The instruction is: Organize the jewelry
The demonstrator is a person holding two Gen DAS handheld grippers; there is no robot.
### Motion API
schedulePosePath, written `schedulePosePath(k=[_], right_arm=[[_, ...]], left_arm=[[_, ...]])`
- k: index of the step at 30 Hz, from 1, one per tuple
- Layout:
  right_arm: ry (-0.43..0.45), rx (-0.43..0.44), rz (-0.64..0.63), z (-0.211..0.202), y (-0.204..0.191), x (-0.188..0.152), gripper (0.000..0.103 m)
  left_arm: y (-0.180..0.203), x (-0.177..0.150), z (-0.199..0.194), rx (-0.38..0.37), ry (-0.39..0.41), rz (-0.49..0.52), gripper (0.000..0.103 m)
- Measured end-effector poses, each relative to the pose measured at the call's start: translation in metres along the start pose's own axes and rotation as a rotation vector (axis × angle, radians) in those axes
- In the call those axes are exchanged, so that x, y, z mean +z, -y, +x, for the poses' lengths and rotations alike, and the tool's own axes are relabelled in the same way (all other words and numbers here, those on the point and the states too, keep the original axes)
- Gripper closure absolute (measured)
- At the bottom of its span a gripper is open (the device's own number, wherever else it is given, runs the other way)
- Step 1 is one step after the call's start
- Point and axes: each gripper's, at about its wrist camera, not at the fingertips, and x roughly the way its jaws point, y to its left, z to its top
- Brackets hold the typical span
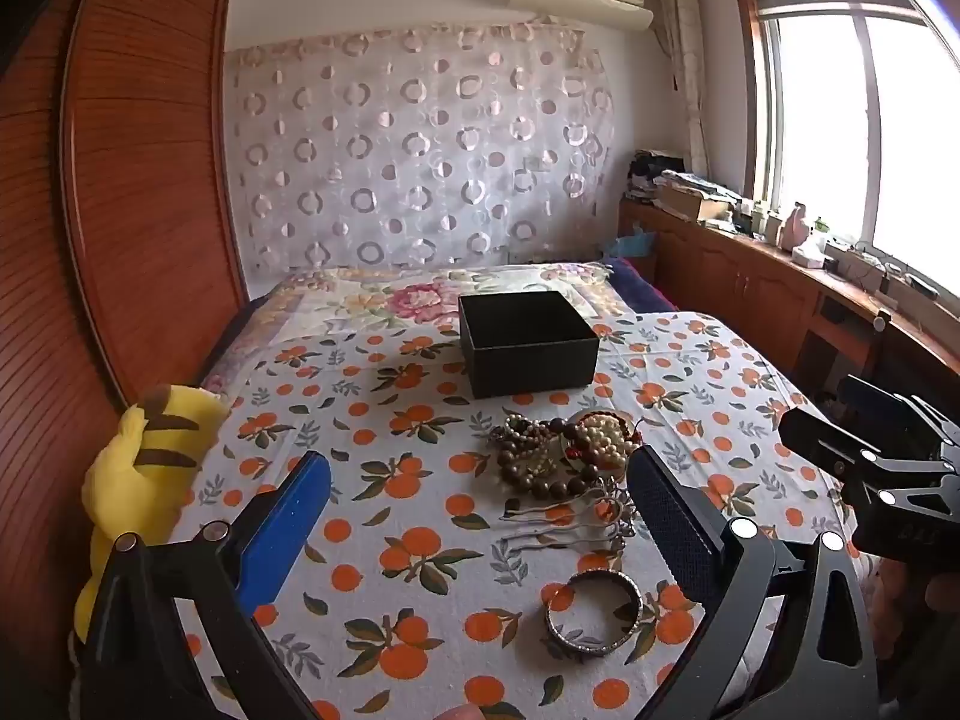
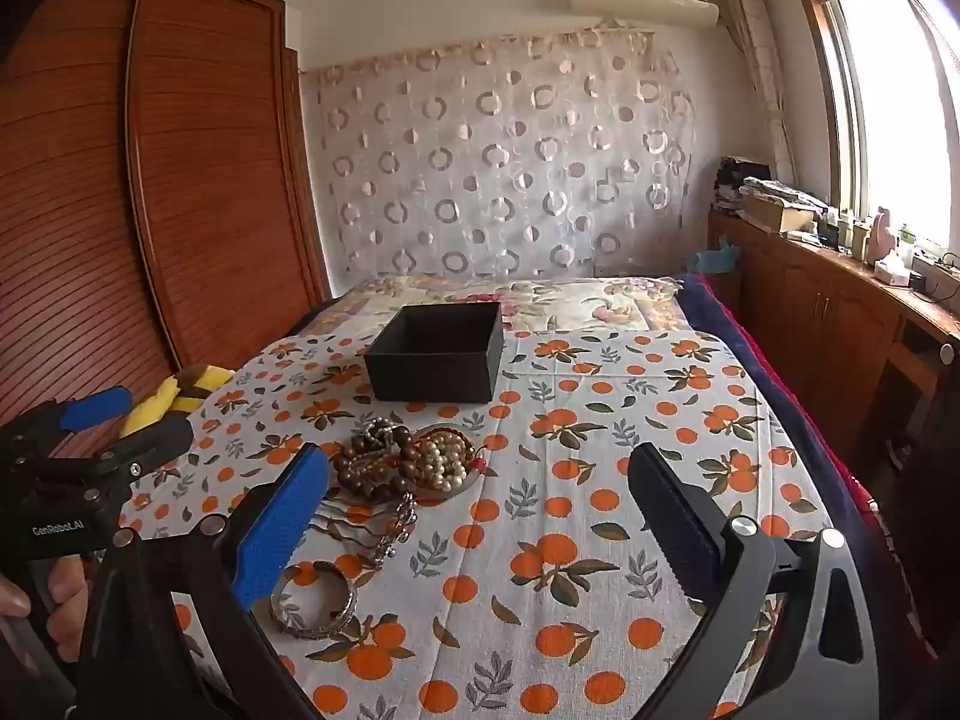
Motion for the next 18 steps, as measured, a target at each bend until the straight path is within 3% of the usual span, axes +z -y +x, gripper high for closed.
schedulePosePath(k=[18], right_arm=[[-0.004, 0.003, 0.005, -0.0028, 0.0003, 0.0017, 0.002]], left_arm=[[0.0006, -0.0003, -0.0007, 0.003, 0.015, -0.001, 0.007]])
